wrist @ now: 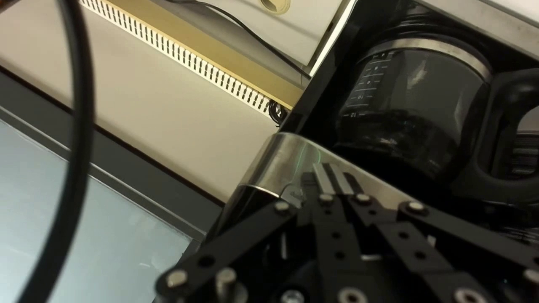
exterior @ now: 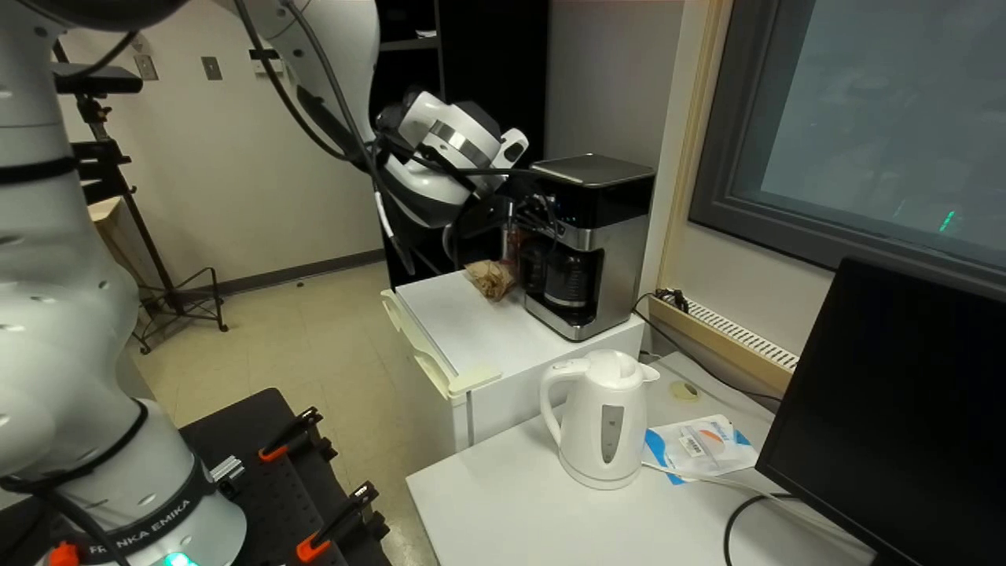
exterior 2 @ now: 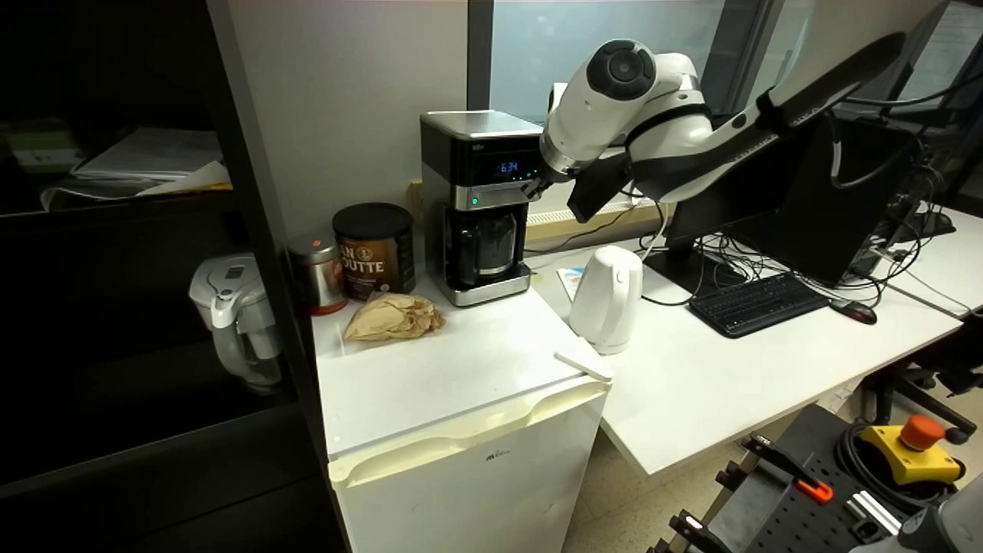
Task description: Press a button on the coffee machine
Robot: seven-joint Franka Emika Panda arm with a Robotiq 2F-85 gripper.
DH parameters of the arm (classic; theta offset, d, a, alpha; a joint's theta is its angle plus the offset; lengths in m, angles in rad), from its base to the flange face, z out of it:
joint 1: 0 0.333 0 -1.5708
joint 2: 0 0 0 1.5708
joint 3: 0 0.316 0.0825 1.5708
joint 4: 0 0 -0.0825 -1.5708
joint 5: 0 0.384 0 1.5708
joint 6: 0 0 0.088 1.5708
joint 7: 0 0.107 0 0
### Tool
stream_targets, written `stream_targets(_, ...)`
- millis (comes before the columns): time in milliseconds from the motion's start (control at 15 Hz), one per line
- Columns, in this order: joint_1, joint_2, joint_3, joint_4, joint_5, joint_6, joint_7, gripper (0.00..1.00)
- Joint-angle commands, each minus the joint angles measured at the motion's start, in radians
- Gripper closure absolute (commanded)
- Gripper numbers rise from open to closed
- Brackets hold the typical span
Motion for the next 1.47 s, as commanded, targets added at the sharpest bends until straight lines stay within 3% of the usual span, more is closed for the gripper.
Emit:
stream_targets(0, 0.013, 0.062, -0.001, 0.077, -0.041, -0.022, 0.04, 1.0)
stream_targets(600, 0.008, 0.066, 0.001, 0.076, -0.027, -0.013, 0.042, 1.0)
stream_targets(1400, -0.029, -0.188, 0.002, -0.15, 0.11, 0.171, -0.058, 1.0)
